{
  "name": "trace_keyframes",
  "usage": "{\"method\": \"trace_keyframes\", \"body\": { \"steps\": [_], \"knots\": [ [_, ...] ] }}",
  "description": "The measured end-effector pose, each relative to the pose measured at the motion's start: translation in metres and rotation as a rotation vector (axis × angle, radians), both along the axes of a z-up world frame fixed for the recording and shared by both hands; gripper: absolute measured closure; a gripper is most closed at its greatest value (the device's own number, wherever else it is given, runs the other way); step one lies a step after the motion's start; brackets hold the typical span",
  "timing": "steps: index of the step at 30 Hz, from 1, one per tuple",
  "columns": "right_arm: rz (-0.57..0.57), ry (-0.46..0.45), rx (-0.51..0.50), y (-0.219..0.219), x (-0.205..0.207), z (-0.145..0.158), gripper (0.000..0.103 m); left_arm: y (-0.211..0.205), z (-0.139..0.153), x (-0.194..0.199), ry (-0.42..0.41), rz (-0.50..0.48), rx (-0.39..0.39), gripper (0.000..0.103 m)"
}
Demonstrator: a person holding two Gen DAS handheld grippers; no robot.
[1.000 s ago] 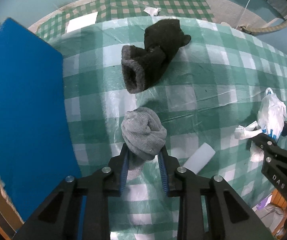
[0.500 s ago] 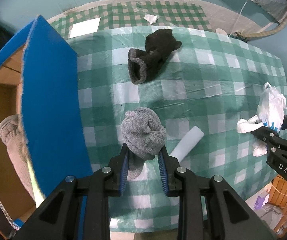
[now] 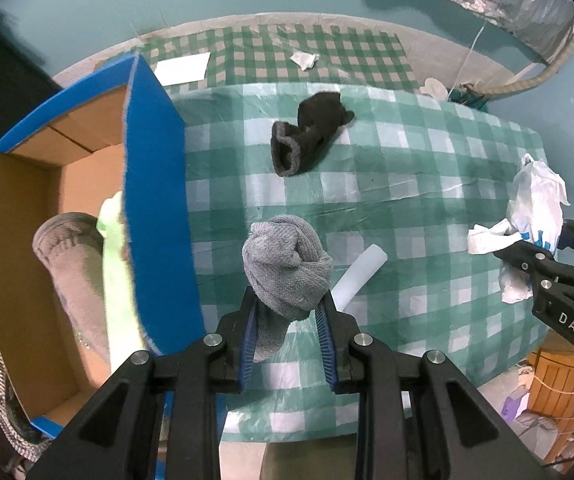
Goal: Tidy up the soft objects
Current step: 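Carry the white bag with the right gripper while the left carries the grey sock over the box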
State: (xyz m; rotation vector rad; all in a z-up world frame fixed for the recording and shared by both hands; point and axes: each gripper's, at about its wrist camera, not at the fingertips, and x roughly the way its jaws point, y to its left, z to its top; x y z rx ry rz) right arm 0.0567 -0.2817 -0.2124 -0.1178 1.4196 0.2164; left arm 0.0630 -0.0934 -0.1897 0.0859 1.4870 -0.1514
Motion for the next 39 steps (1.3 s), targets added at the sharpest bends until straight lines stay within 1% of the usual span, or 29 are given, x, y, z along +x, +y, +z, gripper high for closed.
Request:
{"method": "trace_keyframes", "body": {
  "steps": [7,13,26,33,39],
  "knots": [
    [0.017,-0.03,0.007,0.009,0.001,0.022,0.067,0.006,0.029,-0.008,-0.05,0.004,-0.028,0.075],
    [0.043,-0.053,0.007,0.021,0.001,0.039,0.067,0.017,0.047,-0.012,-0.077,0.013,-0.039,0.075],
    [0.112,-0.099,0.003,0.059,0.001,0.066,0.067,0.065,0.07,-0.022,-0.111,0.099,-0.043,0.075],
    [0.167,-0.12,0.012,0.091,0.002,0.078,0.067,0.097,0.077,-0.026,-0.121,0.159,-0.032,0.075],
    [0.205,-0.13,0.025,0.118,0.003,0.082,0.067,0.123,0.08,-0.031,-0.127,0.203,-0.019,0.075]
  ]
}}
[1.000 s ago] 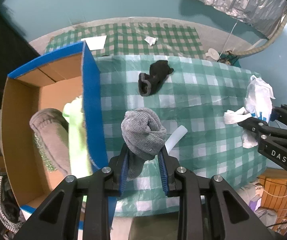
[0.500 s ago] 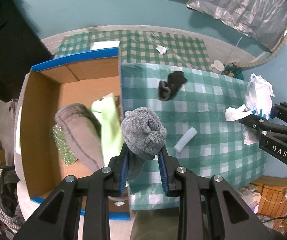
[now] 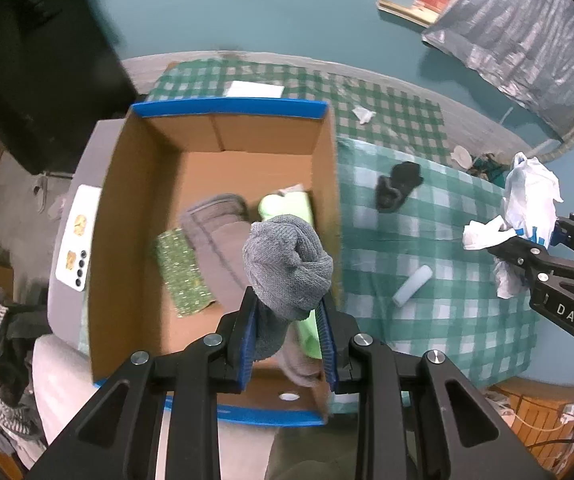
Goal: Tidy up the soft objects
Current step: 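Carry the white bag with the right gripper while the left carries the grey sock over the box, then open the right gripper releasing the bag while the left releases the sock into the box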
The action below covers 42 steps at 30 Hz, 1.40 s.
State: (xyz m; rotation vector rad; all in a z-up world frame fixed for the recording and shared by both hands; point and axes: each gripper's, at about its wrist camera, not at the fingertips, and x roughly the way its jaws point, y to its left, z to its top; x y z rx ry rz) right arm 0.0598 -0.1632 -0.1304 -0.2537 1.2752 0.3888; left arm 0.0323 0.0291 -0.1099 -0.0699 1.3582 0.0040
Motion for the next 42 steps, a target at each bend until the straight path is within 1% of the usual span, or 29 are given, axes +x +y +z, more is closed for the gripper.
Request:
{"method": "trace_keyframes", "body": {
  "steps": [12,21,28,36,42],
  "knots": [
    [0.083,-0.005,0.013,0.053,-0.007,0.003,0.067,0.044,-0.007,-0.019,0.014,0.082,0.018,0.075],
    [0.133,0.009,0.019,0.086,-0.009,-0.002,0.067,0.069,-0.027,-0.032,0.056,0.14,0.01,0.075],
    [0.206,0.015,0.019,0.122,-0.011,-0.005,0.066,0.081,-0.041,-0.036,0.081,0.167,0.01,0.075],
    [0.293,0.037,-0.004,0.157,-0.015,-0.023,0.066,0.095,-0.053,-0.034,0.105,0.218,0.002,0.075],
    [0.318,0.06,-0.005,0.169,-0.013,-0.034,0.064,0.103,-0.057,-0.034,0.123,0.256,0.003,0.073]
  ]
}}
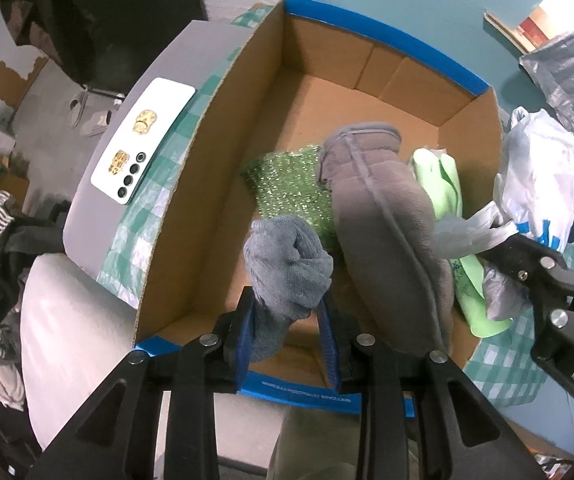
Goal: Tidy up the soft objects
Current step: 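Open the right gripper releasing the bag while the left releases the sock into the box, then move both tools back over the table toward the black glove and white tube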
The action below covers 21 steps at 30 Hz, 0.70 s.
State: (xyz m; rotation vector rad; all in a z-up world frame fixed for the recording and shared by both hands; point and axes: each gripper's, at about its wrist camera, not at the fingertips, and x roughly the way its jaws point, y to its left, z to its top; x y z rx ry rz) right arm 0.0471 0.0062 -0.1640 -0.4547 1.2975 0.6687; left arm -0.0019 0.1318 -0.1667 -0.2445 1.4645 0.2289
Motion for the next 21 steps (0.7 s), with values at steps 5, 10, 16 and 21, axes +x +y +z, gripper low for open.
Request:
{"method": "trace_keyframes", "body": {
  "steps": [5,10,16,21],
  "knots": [
    [0.007,-0.001,0.013,0.002,0.001,0.0,0.058,0.002,0.001,-0.002,0.002,0.011,0.002,0.071],
    [0.004,-0.021,0.018,0.001,0.002,0.006,0.047,0.006,0.0,-0.005,0.008,0.024,0.005,0.06],
    [-0.01,-0.024,0.026,-0.002,0.001,0.01,0.047,0.005,0.003,-0.005,0.003,0.027,0.006,0.05],
    [-0.027,-0.027,0.031,-0.01,0.002,0.013,0.047,0.001,0.007,-0.002,-0.002,0.015,0.0,0.05]
  ]
}}
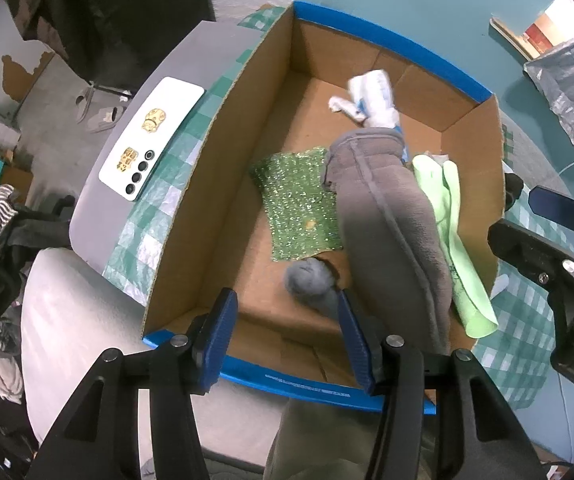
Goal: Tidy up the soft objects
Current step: 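Move both tools back over the table toward the black glove and white tube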
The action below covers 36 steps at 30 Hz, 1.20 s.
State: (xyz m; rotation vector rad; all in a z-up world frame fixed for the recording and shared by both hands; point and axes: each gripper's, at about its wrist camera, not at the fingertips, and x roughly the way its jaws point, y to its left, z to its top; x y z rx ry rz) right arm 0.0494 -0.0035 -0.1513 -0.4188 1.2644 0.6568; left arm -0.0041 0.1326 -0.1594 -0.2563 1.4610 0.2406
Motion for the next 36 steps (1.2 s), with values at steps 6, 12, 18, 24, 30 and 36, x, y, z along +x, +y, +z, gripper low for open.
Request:
{"method": "trace_keyframes", "body": {
  "steps": [6,12,18,24,30,36],
  "knots": [
    [-0.012,-0.009,0.005,-0.011,0.0,0.003,0.047,-0.007,0.008,0.003,-0.016,-0.018,-0.005,0.05],
    [-0.041,-0.008,0.008,-0.027,0.003,0.004,0.047,-0.018,0.013,0.006,-0.025,-0.037,-0.012,0.05],
    [-0.066,-0.004,0.003,-0.042,0.006,0.003,0.047,-0.032,0.016,0.009,-0.026,-0.075,-0.009,0.05],
    [-0.09,-0.008,0.009,-0.058,0.01,0.006,0.047,-0.048,0.024,0.015,-0.04,-0.104,-0.014,0.049],
    [-0.11,-0.005,0.002,-0.077,0.015,0.004,0.047,-0.07,0.028,0.021,-0.048,-0.136,-0.019,0.045],
    [-0.136,0.004,-0.006,-0.101,0.023,-0.001,0.047,-0.097,0.028,0.028,-0.042,-0.181,-0.03,0.045]
  ]
}}
